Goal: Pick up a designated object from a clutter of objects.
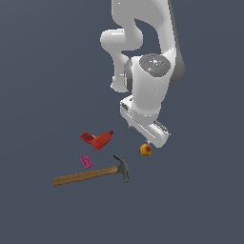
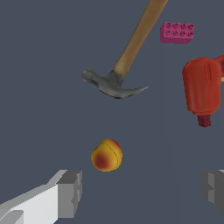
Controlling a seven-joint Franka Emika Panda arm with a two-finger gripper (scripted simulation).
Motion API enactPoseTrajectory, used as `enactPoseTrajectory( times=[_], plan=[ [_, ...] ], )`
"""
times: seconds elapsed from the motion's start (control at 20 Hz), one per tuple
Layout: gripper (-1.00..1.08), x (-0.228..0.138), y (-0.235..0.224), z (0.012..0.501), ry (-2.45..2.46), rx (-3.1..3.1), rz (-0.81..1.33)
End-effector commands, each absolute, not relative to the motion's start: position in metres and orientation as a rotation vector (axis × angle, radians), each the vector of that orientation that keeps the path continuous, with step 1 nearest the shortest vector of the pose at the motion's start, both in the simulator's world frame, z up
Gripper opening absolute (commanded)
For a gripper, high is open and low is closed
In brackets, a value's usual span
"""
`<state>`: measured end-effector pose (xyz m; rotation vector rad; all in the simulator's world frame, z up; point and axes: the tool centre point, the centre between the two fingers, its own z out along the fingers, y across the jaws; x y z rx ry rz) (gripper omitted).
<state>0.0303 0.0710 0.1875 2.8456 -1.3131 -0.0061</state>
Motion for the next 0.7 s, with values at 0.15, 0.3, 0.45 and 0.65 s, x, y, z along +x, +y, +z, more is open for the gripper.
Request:
enactPoseTrajectory(
  times=[0.15,0.3,0.45,0.65],
  plan=[
    [1.00,0.031,0.081,0.168,-1.494,2.757,-0.005],
    [1.00,0.032,0.086,0.157,-1.589,2.705,-0.004],
    [1.00,0.031,0.091,0.146,-1.682,2.649,-0.004],
    [1.00,0.031,0.098,0.132,-1.803,2.569,-0.003]
  ],
)
